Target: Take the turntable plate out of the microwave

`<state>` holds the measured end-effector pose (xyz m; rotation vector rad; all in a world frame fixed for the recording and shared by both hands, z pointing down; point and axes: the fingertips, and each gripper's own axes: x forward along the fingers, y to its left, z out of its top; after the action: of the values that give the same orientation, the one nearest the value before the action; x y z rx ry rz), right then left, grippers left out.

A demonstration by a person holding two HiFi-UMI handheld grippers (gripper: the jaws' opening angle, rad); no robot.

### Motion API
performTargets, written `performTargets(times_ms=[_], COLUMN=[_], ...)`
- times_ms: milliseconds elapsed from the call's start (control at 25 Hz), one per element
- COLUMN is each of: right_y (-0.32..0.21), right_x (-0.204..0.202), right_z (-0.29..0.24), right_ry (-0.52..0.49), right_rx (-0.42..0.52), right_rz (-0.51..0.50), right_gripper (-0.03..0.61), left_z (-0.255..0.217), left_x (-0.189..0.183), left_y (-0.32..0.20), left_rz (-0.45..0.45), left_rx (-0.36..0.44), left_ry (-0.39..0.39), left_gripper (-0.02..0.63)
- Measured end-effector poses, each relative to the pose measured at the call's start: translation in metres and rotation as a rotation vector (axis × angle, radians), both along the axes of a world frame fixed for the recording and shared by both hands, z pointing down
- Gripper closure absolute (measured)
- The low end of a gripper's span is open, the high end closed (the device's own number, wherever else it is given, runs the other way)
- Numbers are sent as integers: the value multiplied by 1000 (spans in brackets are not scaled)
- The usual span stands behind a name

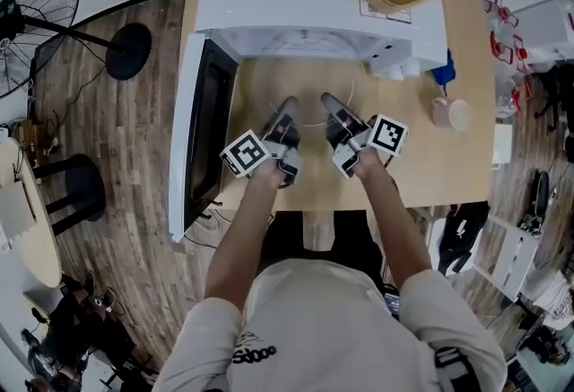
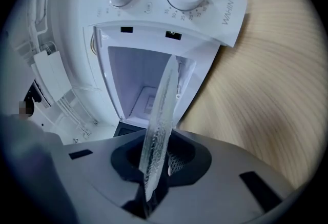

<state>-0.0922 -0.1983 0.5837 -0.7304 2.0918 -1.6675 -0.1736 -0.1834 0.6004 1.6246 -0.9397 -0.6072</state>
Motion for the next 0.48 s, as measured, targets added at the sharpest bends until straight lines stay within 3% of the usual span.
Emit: performTargets(times_ms=[160, 280, 480], right_y=[19, 32, 57], right_x=[8, 17, 26], right_z=[-15, -30, -67], right_ry=[-21, -16, -2], right_rx=[8, 37, 129], right_rz=[21, 11, -68], right_gripper=[549, 549, 548], left_z=[-14, -32, -62], left_x=[5, 14, 28], left_y=[16, 29, 60], left_rz=[36, 35, -12], left_rx=[29, 63, 65], left_ry=[-55, -53, 20], left_gripper=[538, 538, 540])
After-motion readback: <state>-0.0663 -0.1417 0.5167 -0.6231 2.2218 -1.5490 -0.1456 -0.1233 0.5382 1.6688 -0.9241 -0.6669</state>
